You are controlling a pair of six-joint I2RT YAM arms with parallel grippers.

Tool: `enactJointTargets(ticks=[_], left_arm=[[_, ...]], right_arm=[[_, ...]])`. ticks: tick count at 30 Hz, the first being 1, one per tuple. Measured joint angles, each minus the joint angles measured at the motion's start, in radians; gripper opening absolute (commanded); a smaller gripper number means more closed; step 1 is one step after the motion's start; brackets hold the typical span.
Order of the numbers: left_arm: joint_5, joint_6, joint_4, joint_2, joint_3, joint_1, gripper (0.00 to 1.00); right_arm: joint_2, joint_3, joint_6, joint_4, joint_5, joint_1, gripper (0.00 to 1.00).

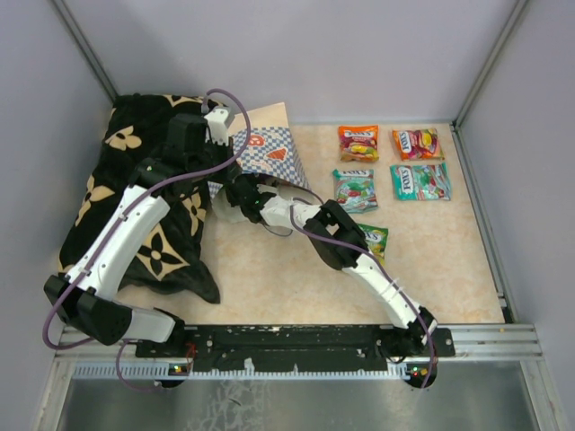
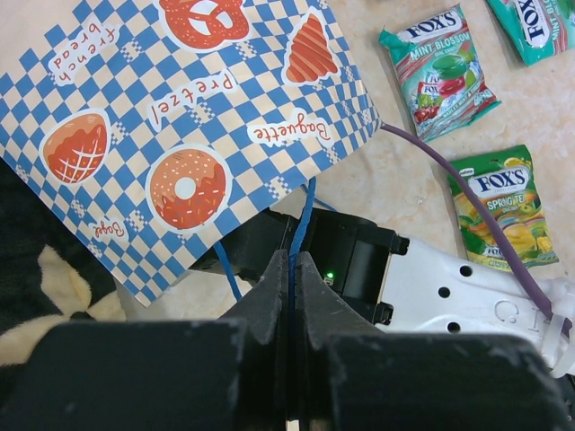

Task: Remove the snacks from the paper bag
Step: Take out the snack from the paper bag.

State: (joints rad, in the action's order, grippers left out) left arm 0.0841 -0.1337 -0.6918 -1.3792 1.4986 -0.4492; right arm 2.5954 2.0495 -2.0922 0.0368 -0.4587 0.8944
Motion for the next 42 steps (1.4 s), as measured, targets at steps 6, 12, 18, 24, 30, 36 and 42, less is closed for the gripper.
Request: enactJointTargets(ticks=[6,12,18,24,30,36,42], left_arm=[[0.0,0.0,0.0,0.0,0.0,0.0,0.0],[0.0,0.0,0.0,0.0,-0.004,0.0,0.0],[-0.002,0.0,0.0,-0.001,-0.006,0.0,0.0],[-0.008,-0.001,0.003,0.015,-0.031,0.019,0.0],[0.031,-0.009,0.009,0.037,-0.04,0.099,0.0],[0.05,-0.025,0.021,0.047,-0.056,0.148,0.0],[0.047,-0.045,0.039,0.06,-0.084,0.155,0.0]], right_arm=[[0.0,-0.002,0.001,-0.012,-0.008,0.0,0.0],[-0.034,-0.136,0.012,-0.158,-0.021,0.003,0.0],[-0.195,-0.447,0.011,-0.314,-0.018,0.011,0.0],[-0.349,-0.729,0.008,-0.448,0.007,0.026,0.0],[-0.48,-0.918,0.087,-0.531,0.076,0.041,0.0],[-0.644,-1.104,0.282,-0.574,0.231,0.041,0.0],[-0.876,-1.275,0.516,-0.543,0.43,0.041,0.0]])
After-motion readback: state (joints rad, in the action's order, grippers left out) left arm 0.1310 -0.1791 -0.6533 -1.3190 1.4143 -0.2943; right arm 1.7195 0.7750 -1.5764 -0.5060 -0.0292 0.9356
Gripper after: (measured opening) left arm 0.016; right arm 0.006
